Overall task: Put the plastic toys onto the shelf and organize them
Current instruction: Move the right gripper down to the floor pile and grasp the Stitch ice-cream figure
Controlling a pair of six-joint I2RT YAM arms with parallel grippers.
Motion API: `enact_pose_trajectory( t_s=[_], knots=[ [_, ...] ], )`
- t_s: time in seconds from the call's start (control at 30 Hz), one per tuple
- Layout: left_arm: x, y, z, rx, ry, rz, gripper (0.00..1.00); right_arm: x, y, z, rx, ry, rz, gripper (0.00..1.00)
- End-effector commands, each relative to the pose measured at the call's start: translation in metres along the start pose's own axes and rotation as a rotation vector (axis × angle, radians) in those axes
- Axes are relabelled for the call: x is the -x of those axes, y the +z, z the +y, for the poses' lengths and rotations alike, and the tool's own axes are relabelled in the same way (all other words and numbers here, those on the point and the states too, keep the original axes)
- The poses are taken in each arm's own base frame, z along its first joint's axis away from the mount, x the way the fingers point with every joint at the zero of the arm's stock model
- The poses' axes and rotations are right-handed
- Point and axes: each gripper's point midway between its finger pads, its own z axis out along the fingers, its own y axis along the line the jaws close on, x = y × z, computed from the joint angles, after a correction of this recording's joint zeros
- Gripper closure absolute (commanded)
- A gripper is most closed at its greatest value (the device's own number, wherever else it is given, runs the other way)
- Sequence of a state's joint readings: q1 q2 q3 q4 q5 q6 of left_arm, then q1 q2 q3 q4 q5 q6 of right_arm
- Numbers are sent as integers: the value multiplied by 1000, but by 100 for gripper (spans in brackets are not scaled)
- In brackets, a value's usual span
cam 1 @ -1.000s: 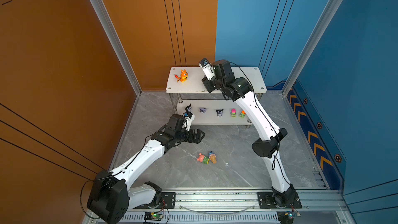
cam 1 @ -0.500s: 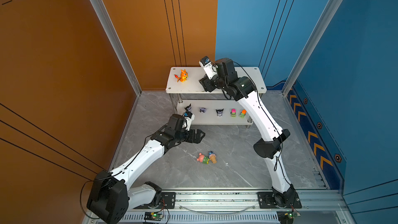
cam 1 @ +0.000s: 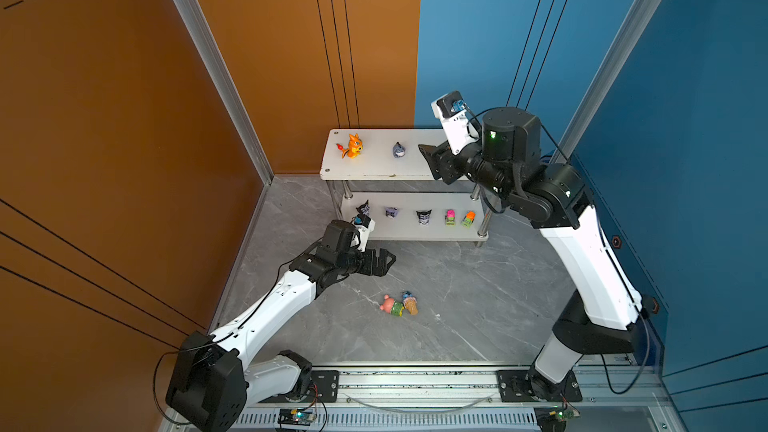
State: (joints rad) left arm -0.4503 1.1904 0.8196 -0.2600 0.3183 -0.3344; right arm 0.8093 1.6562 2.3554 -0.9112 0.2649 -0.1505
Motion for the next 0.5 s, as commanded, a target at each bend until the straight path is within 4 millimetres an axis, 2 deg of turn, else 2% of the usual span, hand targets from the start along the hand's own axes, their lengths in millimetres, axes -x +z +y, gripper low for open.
enact_pose_trajectory(
  t_s=[0.0,0.13,0.17,0.23,0.37,0.47],
  knots=[
    [8,-11,-3,-3,-1,-22,2,-81,0,19,5,-28,258,29],
    [1,-8,-2,-7,-6,-5,2,-168,-15,50,106,13,478,29],
    [-2,-7,-1,-4,-9,2,2,-196,-17,61,134,35,538,30],
    [-6,-6,0,0,-11,8,2,-236,-20,82,178,111,603,31],
    [-12,-3,1,8,-11,19,2,-297,-19,124,249,309,655,33],
    [-14,-3,1,11,-10,21,2,-328,-11,144,270,435,682,34]
  ],
)
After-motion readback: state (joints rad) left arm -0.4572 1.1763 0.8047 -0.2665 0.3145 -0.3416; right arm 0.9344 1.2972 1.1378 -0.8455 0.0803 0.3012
